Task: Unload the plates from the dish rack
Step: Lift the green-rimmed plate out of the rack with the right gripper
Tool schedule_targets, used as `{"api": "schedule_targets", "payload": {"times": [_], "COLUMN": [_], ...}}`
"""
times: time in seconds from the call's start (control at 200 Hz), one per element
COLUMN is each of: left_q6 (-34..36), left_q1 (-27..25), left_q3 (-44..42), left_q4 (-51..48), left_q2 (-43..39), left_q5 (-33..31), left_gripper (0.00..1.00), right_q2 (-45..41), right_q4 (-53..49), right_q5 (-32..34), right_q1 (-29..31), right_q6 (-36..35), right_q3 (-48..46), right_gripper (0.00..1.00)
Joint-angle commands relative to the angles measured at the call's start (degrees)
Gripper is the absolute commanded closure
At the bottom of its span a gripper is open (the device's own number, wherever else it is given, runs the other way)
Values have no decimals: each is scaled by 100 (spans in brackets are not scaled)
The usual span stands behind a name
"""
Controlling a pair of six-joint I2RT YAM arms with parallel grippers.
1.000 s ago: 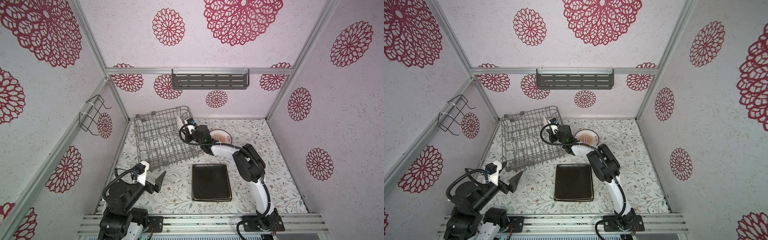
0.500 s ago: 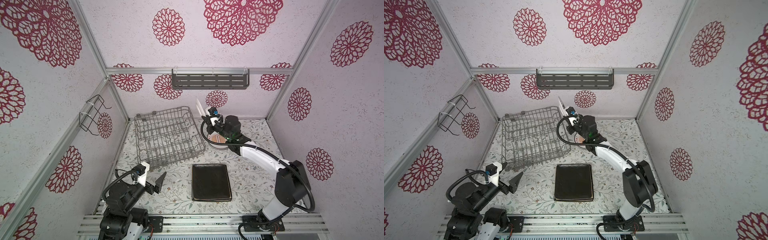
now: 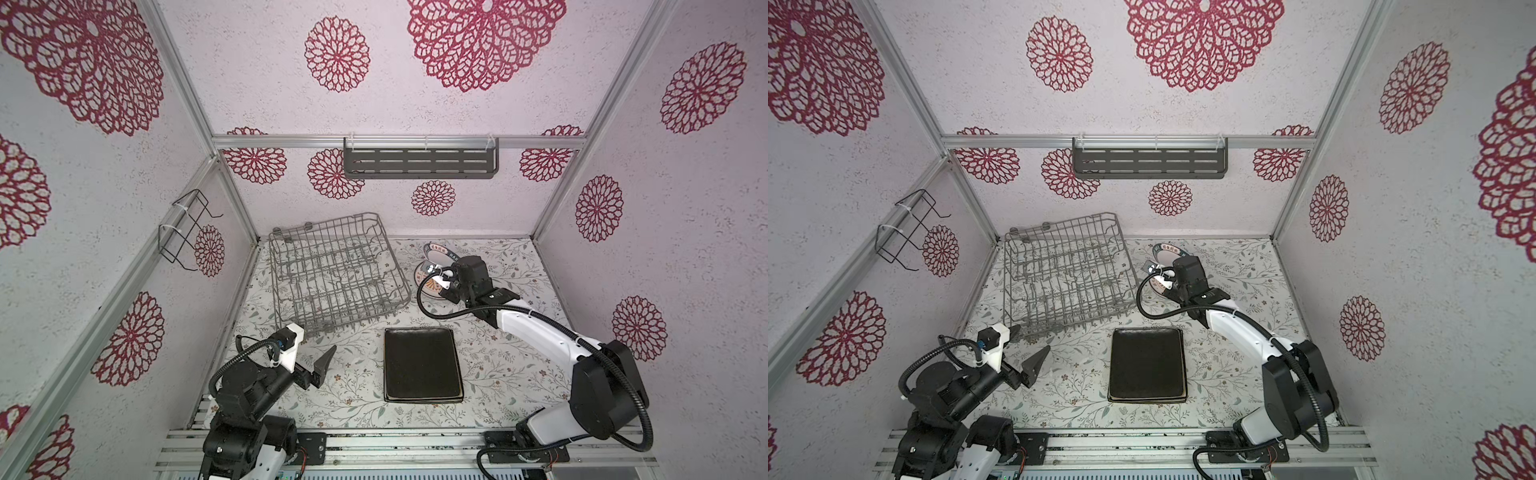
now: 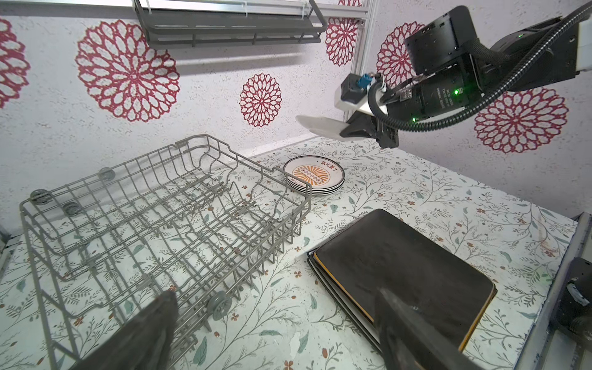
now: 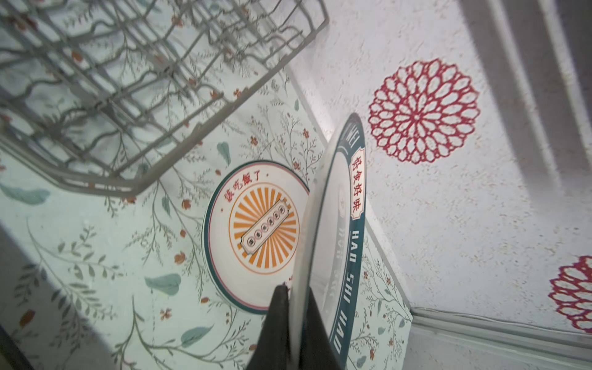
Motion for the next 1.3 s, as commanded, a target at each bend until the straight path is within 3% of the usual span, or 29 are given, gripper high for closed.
{"api": "schedule_targets", "payload": {"times": [0.0, 0.64, 1.096, 1.296], "left_q6": [153, 156, 39, 48], "left_q1": [-39, -39, -39, -39], "left_q3": [-59, -79, -78, -85], "left_q4": [147, 143, 222, 222], "left_q2": [15, -108, -95, -140], "left_q5": [108, 43, -84, -74], "left_gripper": [3, 3, 3, 3], "right_q2": [9, 1399, 1792, 1935], "right_q4": [356, 406, 197, 38], "right_q5": [378, 299, 438, 450], "right_q1": [31, 25, 117, 149], "right_q6": [-359, -565, -537, -426], "right_q3": [154, 727, 986, 1121], "right_gripper": [100, 100, 100, 93]}}
